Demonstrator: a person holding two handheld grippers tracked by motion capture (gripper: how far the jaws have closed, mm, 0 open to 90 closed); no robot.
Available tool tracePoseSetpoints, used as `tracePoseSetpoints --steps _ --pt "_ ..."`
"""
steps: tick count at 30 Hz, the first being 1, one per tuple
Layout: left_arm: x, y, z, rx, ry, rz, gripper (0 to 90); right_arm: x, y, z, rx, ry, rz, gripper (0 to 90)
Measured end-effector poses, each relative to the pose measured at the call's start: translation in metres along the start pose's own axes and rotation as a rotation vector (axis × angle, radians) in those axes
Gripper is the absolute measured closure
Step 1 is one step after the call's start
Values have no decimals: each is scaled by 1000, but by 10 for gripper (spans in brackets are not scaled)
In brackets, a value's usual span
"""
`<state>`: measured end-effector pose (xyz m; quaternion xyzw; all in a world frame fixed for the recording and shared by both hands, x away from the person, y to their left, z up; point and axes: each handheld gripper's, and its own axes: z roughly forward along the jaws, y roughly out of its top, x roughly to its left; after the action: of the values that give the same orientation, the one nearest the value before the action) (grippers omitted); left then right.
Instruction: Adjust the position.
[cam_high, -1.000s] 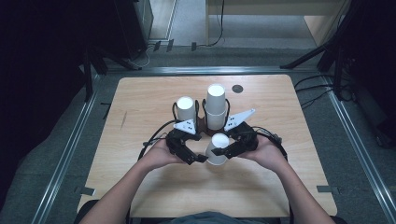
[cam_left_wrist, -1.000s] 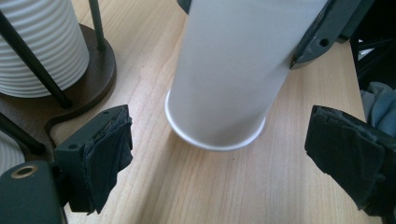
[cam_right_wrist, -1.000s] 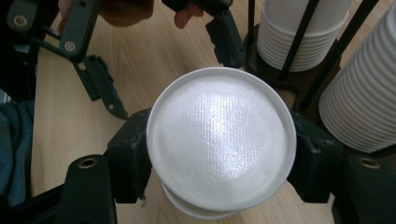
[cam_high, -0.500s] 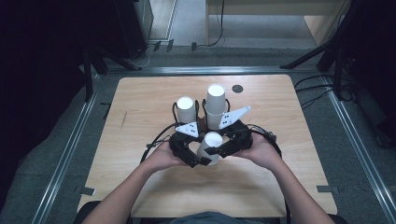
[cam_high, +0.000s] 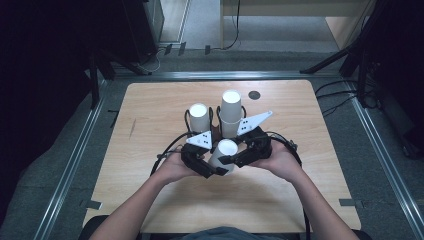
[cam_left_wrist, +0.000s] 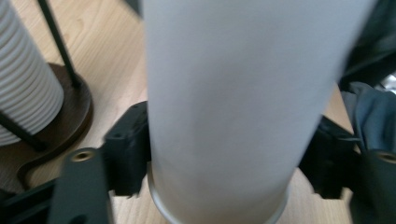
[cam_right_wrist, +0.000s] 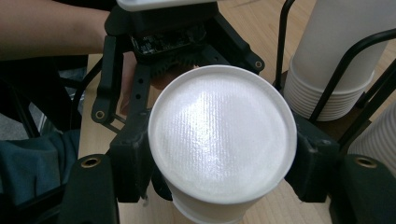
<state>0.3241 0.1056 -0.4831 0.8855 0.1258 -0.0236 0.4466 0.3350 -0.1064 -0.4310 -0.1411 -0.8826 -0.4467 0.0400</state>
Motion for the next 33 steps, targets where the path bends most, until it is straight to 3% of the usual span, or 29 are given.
tracePoseSetpoints --steps 4,7,9,18,25,33 --pt "2 1 -1 31 -13 -5 316 -1 -1 0 11 10 7 318" --pt "4 0 -5 37 -7 -19 321 -1 -1 -3 5 -13 -10 258" --pt "5 1 -8 60 12 -17 321 -2 -3 -6 4 -15 -9 255" --pt "11 3 -26 82 56 -39 324 -8 -15 -4 53 -39 -17 256" --pt "12 5 -32 190 119 3 324 -8 -23 4 90 -50 -32 268" --pt "11 8 -28 302 132 47 323 -10 -25 12 114 -59 -47 275"
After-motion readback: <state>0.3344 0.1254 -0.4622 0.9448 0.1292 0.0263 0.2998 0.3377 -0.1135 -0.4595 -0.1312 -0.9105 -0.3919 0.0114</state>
